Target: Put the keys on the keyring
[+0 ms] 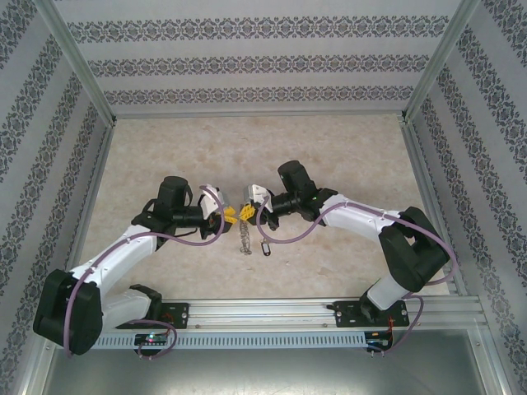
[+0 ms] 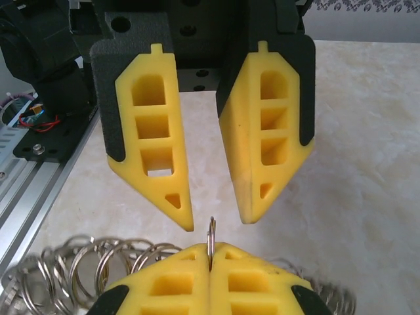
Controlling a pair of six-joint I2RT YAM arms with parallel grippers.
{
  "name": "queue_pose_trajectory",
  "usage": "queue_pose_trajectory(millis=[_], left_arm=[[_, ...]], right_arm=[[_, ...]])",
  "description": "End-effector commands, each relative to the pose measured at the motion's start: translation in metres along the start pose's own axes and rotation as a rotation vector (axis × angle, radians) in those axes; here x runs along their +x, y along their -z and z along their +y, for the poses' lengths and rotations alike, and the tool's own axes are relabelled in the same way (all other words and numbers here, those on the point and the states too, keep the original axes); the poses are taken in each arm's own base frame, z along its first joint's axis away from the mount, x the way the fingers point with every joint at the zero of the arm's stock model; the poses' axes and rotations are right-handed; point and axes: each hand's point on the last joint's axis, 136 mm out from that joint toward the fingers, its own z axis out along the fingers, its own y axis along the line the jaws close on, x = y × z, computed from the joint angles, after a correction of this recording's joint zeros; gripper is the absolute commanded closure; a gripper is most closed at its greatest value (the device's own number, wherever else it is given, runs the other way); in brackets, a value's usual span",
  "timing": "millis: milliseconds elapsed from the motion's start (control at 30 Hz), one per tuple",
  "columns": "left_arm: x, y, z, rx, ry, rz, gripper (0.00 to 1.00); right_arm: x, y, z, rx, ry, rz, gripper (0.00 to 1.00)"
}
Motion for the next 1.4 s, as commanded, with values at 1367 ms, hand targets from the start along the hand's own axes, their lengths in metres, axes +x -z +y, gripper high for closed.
queue_pose_trajectory(millis=[1367], left_arm=[[-0.013, -0.009, -0.01, 0.067, -0.1, -0.043, 0.86]], right_arm=[[-0.019, -0.003, 0.006, -0.054, 0.013, -0.07, 1.0]])
